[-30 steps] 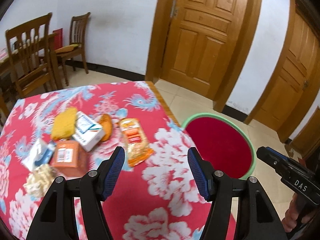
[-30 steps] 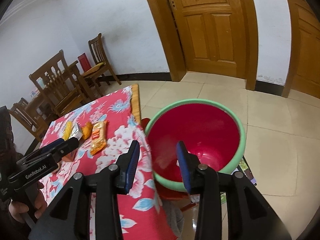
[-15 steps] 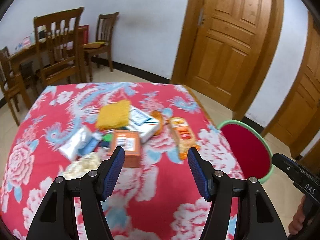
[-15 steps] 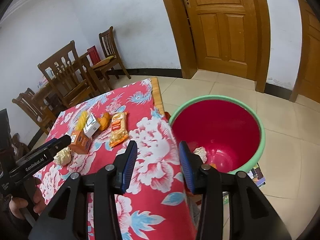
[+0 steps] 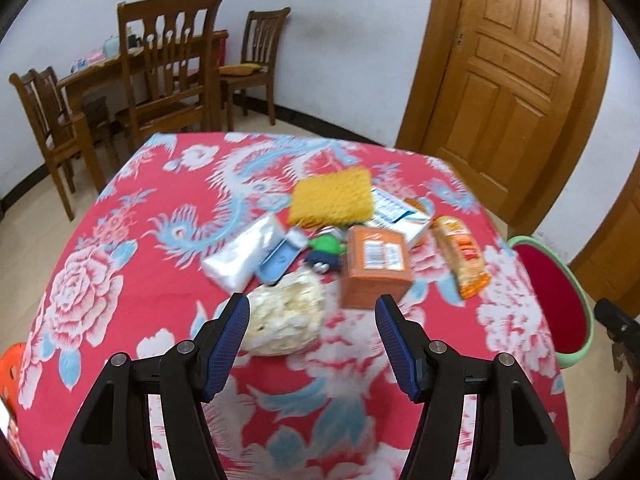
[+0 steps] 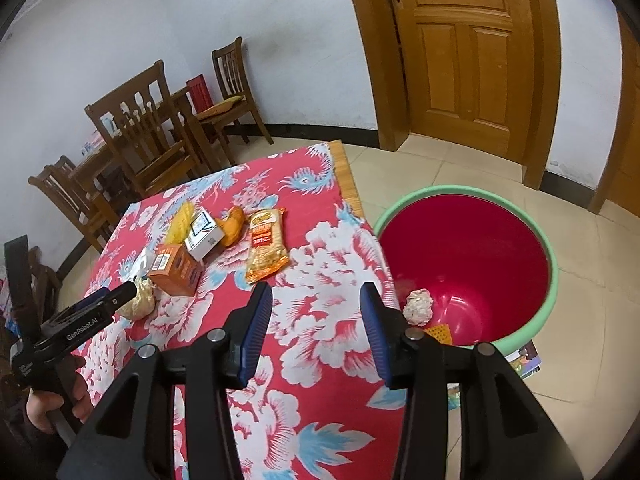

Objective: Collect trash
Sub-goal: 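Grasp the second crumpled cream paper ball with the left gripper, then grasp the rice-cracker snack bag with the right gripper, then carry the snack bag over the bucket and release it while the left carries the paper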

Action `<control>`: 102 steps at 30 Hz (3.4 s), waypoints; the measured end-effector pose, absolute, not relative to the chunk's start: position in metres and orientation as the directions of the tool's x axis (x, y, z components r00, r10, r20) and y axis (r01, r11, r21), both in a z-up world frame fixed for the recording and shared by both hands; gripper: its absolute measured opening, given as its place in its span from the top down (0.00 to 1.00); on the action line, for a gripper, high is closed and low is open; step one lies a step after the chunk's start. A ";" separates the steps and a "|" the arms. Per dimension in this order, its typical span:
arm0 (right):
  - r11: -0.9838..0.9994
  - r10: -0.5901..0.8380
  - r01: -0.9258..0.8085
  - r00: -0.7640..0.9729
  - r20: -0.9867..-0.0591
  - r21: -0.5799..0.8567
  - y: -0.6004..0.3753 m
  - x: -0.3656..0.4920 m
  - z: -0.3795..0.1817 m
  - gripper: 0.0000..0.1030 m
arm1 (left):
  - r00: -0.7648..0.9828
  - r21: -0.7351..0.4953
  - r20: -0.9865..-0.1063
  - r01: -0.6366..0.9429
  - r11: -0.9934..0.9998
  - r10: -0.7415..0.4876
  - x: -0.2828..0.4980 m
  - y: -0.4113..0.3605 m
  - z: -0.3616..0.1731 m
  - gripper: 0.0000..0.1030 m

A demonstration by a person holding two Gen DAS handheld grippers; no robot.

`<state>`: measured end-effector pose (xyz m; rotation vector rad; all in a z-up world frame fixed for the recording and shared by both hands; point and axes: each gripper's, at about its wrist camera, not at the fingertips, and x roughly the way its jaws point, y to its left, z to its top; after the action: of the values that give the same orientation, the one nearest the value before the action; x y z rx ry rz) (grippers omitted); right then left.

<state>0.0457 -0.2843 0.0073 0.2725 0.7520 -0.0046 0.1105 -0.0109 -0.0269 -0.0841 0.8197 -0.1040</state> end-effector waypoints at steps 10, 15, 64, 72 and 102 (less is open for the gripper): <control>0.974 0.115 0.063 0.693 -0.711 0.219 -0.260 0.073 -0.005 0.50 | 0.648 -0.110 -0.756 0.014 0.994 -0.093 0.118 0.005 -0.050 0.35; 0.977 0.129 0.043 0.666 -0.735 0.209 -0.248 0.094 -0.016 0.50 | 0.641 -0.129 -0.763 -0.015 0.991 -0.090 0.123 0.014 -0.057 0.35; 0.981 0.151 0.002 0.608 -0.780 0.192 -0.225 0.153 -0.042 0.58 | 0.693 -0.306 -0.690 -0.018 0.952 -0.209 0.113 0.036 -0.027 0.63; 0.973 0.165 0.010 0.669 -0.724 0.232 -0.246 0.113 -0.015 0.58 | 0.700 -0.302 -0.671 0.044 0.952 -0.245 0.106 0.013 -0.009 0.63; 0.924 0.044 0.211 0.770 -0.636 0.320 -0.373 0.032 0.004 0.58 | 0.609 -0.269 -0.658 0.359 0.894 -0.443 0.111 -0.147 0.023 0.64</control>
<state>0.0320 -0.3728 0.0035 0.3907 0.6897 -0.0931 0.1106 -0.1468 0.0231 -0.1138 0.7896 -0.4642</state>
